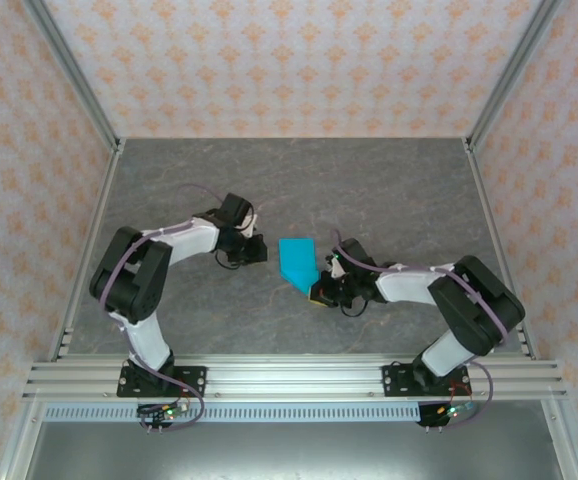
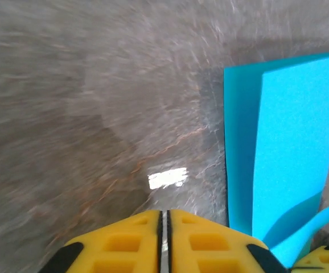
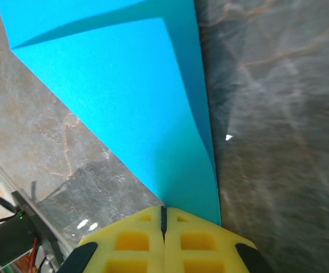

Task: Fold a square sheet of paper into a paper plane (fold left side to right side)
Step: Third fold the triangle at the center of the table.

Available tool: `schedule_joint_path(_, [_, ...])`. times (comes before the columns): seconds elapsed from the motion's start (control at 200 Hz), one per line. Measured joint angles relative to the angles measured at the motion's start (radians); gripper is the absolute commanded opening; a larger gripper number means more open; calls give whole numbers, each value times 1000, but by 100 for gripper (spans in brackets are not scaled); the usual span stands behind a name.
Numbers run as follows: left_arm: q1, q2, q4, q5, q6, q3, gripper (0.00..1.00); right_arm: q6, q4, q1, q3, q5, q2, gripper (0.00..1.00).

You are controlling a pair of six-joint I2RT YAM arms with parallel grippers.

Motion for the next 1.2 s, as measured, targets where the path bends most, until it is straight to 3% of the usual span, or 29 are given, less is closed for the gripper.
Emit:
schedule_joint_path(0.12, [4, -131, 31, 14, -35, -60, 20, -23, -56, -4, 0, 32, -60, 2])
schedule_joint_path(0.22, [-48, -203, 70, 34, -85, -83, 20, -42, -101, -5, 4, 55, -127, 3])
schedule_joint_path(0.365, [-191, -201, 130, 51, -140, -82, 19, -51, -163, -5, 31, 86, -188, 2])
schedule_joint_path(0.46, [-240, -153, 143, 58, -161, -71, 18, -43, -164, -3, 35, 85, -182, 1])
schedule_joint_path(0.726, [-240, 25, 174, 62, -189, -31, 17, -2, -162, 22, 56, 86, -70, 1])
schedule_joint_path(1.201, [-240, 110, 179, 54, -186, 33, 15, 20, -170, 36, 98, 100, 16, 0])
